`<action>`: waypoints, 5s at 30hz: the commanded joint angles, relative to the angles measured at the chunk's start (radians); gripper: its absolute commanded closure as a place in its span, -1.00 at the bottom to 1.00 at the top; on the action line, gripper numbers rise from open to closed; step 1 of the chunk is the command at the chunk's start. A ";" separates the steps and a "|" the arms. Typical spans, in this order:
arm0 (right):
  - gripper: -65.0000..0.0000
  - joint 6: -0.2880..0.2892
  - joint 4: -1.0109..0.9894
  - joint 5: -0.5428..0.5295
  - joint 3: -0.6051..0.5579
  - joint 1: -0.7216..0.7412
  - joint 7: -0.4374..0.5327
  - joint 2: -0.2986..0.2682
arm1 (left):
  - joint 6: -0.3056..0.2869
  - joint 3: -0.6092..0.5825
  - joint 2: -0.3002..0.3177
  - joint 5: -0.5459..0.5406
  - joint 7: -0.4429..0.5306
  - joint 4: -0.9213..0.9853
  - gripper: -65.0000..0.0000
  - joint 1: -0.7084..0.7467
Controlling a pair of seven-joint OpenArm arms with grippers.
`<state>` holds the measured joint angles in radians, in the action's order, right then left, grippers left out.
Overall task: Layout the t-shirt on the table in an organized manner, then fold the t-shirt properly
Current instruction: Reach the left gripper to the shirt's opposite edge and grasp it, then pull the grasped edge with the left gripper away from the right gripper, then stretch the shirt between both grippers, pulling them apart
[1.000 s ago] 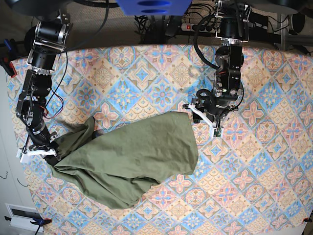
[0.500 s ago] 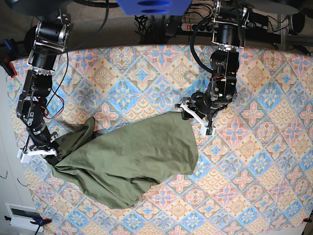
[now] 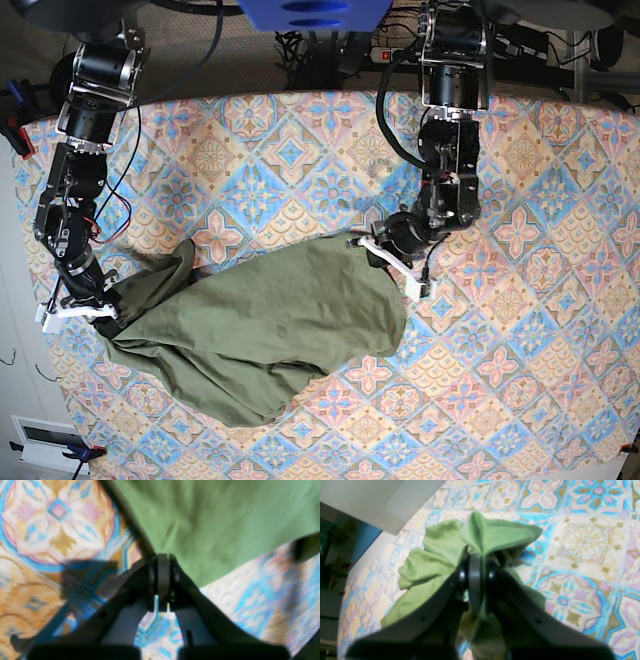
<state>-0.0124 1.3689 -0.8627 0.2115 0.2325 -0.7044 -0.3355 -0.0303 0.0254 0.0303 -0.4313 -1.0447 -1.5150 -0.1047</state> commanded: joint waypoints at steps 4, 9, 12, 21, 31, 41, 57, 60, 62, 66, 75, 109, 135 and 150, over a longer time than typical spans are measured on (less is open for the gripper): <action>0.97 0.012 0.020 -0.013 0.010 0.024 0.025 -0.020 | -0.003 0.117 0.110 -0.079 -0.036 -0.170 1.00 -0.025; 0.97 0.012 0.063 -0.014 0.003 0.021 -0.001 -0.017 | -0.003 0.242 0.277 -0.217 -0.041 -0.209 1.00 -0.002; 0.97 0.012 0.071 -0.014 0.004 -0.008 -0.050 -0.007 | -0.003 0.314 0.340 -0.295 -0.039 -0.207 1.00 0.027; 0.68 0.012 0.040 -0.034 0.003 -0.032 -0.137 0.031 | -0.003 0.437 0.429 -0.347 -0.009 -0.180 1.00 0.059; 0.23 0.010 -0.050 0.109 0.013 0.067 -0.070 0.072 | -0.003 0.235 0.346 -0.349 -0.004 -0.174 1.00 0.116; 0.14 0.010 0.034 0.135 0.092 -0.015 -0.077 0.068 | -0.003 0.015 0.198 -0.288 -0.003 -0.072 0.59 0.078; 0.14 0.010 0.149 0.135 0.095 -0.111 -0.077 0.068 | -0.001 -0.011 0.066 -0.283 0.027 0.170 -0.35 -0.014; 0.15 0.010 0.149 0.135 0.095 -0.111 -0.077 0.068 | -0.001 -0.011 0.043 -0.283 0.027 0.228 -0.34 -0.051; 0.15 0.010 0.149 0.135 0.095 -0.111 -0.077 0.068 | -0.003 -0.014 0.026 -0.281 0.027 0.241 -0.26 -0.062; 0.15 0.010 0.157 0.135 0.095 -0.111 -0.077 0.068 | -0.003 -0.068 0.029 -0.283 0.027 0.241 0.45 -0.063; 0.15 0.010 0.192 0.135 0.095 -0.134 -0.093 0.068 | -0.003 -0.057 0.170 -0.326 0.027 0.153 1.00 -0.049; -0.02 0.012 0.215 -0.060 -0.154 -0.287 -0.301 0.075 | -0.004 0.465 0.515 -0.731 0.016 -0.108 1.00 0.153; -0.01 0.012 0.254 -0.057 -0.168 -0.293 -0.240 0.055 | -0.004 0.463 0.514 -0.731 0.017 -0.104 1.00 0.165; -0.01 0.068 0.047 -0.056 -0.174 -0.223 -0.237 0.045 | -0.004 0.463 0.512 -0.734 0.017 -0.104 1.00 0.165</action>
<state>0.0528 1.4036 -0.9062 0.0338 -0.0051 -0.9451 -0.2783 -0.0261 0.4812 0.5205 -1.1519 -1.0435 -1.6028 0.0723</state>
